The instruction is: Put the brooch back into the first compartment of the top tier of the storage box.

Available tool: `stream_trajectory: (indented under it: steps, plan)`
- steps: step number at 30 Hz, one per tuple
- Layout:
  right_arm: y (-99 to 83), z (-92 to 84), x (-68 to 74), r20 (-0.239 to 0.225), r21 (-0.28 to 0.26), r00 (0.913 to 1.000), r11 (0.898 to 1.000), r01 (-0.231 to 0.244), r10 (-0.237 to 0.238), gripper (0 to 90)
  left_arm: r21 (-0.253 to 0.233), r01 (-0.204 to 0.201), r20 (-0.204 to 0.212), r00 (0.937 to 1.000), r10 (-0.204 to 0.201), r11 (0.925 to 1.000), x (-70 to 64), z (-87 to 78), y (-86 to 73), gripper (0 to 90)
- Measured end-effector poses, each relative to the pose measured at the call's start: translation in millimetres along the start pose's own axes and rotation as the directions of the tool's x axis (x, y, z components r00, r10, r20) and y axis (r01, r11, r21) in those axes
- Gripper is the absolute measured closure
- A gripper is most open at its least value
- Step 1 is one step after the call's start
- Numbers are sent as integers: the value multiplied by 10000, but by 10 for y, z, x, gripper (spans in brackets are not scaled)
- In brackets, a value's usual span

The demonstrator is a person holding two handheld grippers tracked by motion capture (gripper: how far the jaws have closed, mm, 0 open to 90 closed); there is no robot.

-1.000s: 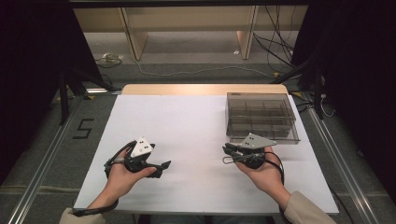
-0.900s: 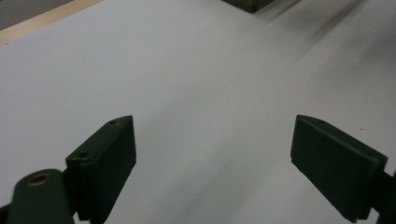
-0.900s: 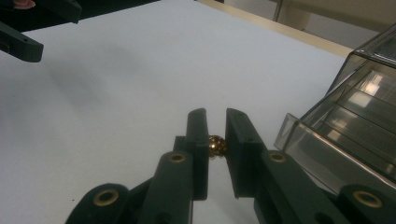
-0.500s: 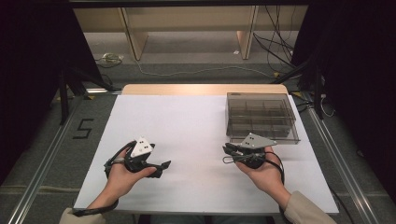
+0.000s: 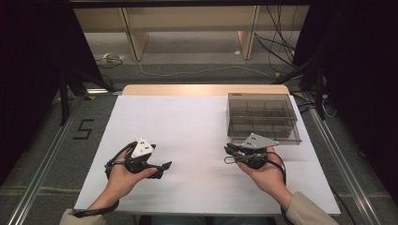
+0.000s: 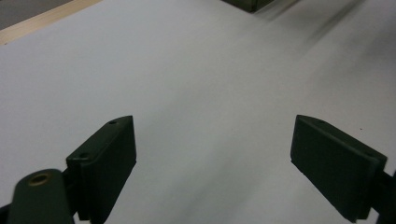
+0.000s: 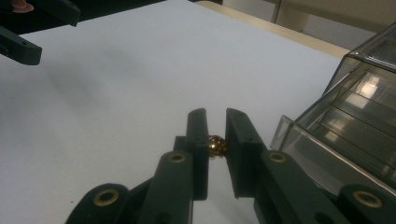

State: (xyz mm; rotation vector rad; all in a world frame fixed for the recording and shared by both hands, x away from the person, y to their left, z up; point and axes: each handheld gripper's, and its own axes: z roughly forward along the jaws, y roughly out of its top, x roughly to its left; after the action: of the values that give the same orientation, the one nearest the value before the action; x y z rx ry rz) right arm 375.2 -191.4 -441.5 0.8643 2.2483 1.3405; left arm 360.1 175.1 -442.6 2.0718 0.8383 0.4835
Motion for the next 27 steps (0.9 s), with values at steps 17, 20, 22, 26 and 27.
stream_trajectory:
  steps: [17,20,22,26,27]
  plan:
    - [17,-18,-19,95,-77,9999,10000,-60,60,810,27,-41,5,10000,41,10000,-1,-1,-1,143]
    - [20,-25,-24,102,-85,9999,9999,-64,64,810,19,-48,4,10000,48,10000,0,-3,1,144]
    - [22,-27,-28,114,-94,9999,9999,-81,83,810,26,-42,6,10000,42,10000,0,-1,0,144]
    - [25,-32,-37,133,-141,9999,9999,-68,70,810,24,-44,24,10000,44,10000,-2,0,0,144]
    - [26,-33,-38,138,-145,9999,9999,-66,68,810,32,-58,27,10000,58,10000,-2,0,0,144]
